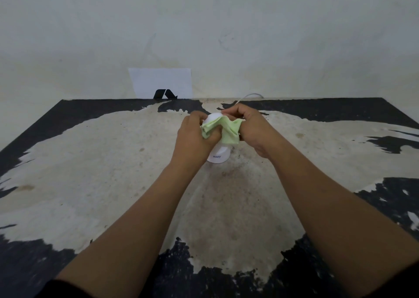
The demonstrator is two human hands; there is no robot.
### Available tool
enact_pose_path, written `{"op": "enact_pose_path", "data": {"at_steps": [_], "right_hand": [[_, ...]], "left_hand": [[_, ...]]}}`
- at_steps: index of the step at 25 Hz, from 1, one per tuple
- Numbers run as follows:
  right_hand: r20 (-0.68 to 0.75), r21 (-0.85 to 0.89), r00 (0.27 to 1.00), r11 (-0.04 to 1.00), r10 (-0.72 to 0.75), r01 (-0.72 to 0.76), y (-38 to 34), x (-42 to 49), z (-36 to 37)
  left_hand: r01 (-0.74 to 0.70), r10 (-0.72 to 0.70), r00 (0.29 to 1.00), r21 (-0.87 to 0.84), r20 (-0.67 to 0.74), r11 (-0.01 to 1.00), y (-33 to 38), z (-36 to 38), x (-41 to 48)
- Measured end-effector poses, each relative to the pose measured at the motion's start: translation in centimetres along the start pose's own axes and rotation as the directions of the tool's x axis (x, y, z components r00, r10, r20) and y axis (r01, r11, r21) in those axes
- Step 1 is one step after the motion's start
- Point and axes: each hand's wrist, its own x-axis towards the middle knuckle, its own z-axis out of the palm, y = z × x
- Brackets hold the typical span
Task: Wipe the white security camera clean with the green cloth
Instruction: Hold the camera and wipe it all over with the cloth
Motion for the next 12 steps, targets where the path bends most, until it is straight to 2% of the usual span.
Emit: {"op": "enact_pose_path", "data": {"at_steps": [3, 7, 12], "right_hand": [[-0.014, -0.037, 1.0, 0.999, -0.016, 0.016, 0.1, 0.0, -0.2], [-0.017, -0.034, 1.0, 0.999, -0.013, 0.013, 0.2, -0.2, -0.1], [-0.032, -0.047, 0.998, 0.997, -0.057, 0.055, 0.4, -0.1, 0.0]], "left_hand": [[-0.007, 0.008, 1.0, 0.062, -0.028, 0.998, 0.4, 1.2, -0.8], [-0.003, 0.004, 1.0, 0.033, -0.017, 0.999, 0.0, 1.7, -1.2], [-0.032, 0.03, 0.999, 0.054, 0.045, 0.998, -1.2, 1.2, -1.6]]}}
